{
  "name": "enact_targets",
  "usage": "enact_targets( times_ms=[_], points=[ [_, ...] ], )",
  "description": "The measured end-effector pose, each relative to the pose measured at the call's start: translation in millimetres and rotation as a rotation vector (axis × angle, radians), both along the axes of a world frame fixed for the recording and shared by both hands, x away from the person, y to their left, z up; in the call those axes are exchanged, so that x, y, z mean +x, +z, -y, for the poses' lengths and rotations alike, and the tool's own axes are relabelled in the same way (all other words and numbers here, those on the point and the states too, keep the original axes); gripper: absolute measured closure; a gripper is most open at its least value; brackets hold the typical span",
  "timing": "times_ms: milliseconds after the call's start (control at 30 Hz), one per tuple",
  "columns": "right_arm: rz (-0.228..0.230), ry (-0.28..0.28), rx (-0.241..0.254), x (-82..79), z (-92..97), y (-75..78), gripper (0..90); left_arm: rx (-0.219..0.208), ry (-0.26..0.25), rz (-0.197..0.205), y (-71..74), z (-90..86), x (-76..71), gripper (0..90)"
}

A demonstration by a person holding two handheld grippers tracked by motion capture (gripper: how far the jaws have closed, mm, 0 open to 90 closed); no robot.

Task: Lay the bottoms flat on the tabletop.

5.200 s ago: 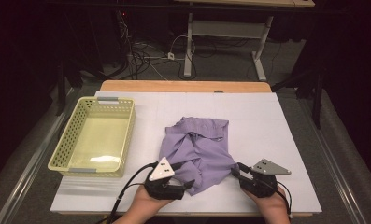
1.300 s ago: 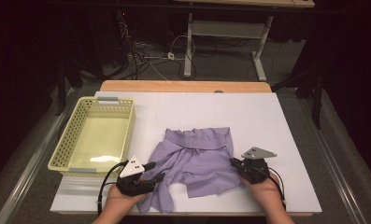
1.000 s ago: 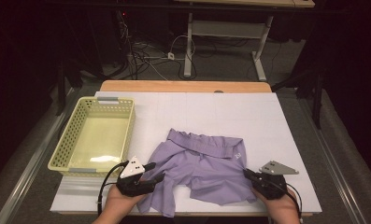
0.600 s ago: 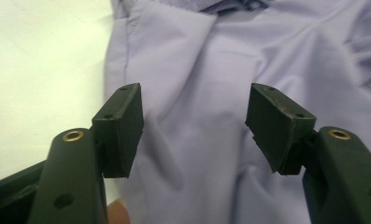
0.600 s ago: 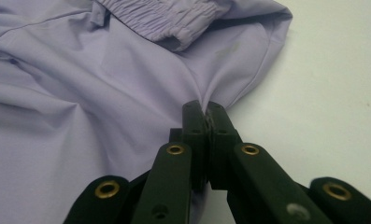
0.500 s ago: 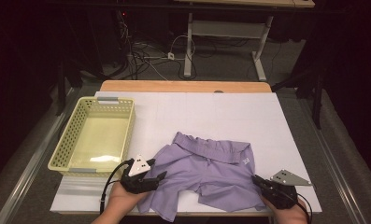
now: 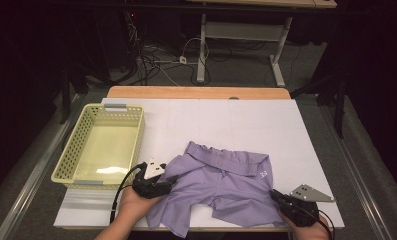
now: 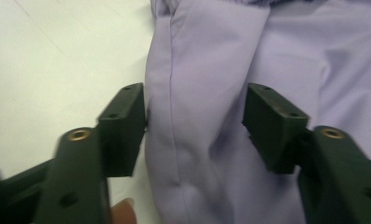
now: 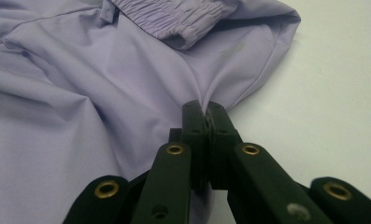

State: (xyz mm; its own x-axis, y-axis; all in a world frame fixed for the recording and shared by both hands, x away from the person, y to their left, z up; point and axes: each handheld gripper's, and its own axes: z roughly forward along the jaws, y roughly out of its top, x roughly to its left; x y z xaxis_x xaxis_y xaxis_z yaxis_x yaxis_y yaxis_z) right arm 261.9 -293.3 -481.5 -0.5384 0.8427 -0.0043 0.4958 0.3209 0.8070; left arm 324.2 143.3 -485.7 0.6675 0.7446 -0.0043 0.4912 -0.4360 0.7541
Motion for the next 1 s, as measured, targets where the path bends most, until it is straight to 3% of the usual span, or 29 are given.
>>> enact_targets(
  times_ms=[100,233,367,600,733,867,1000],
  points=[
    [0.002,-0.004,0.001,-1.4,-0.5,-0.8,88.7,0.036,-0.003,-0.002,-0.4,1.6,0.2,53.4],
    [0.003,-0.004,-0.003,-1.9,-1.9,-1.4,88.7,0.059,-0.033,-0.003,-0.8,2.1,-1.7,77.8],
    [0.006,-0.003,0.004,-2.8,-0.7,-0.9,88.7,0.077,-0.052,0.02,2.9,-0.6,-12.3,85.6],
    [0.011,-0.008,0.021,-3.9,3.6,2.2,86.5,0.045,-0.068,-0.004,7.2,-13.8,-39.3,85.7],
    [0.035,-0.017,0.062,-2.0,4.9,8.1,72.9,0.019,-0.058,-0.012,7.5,-17.2,-42.0,85.1],
    [0.096,0.001,0.104,-4.8,-5.0,26.5,63.1,-0.027,-0.07,0.009,6.8,-17.6,-41.7,67.6],
    [0.118,0.053,0.115,-0.3,-30.0,38.6,56.3,-0.061,-0.08,0.052,6.2,-15.7,-41.6,48.3]
  ],
)
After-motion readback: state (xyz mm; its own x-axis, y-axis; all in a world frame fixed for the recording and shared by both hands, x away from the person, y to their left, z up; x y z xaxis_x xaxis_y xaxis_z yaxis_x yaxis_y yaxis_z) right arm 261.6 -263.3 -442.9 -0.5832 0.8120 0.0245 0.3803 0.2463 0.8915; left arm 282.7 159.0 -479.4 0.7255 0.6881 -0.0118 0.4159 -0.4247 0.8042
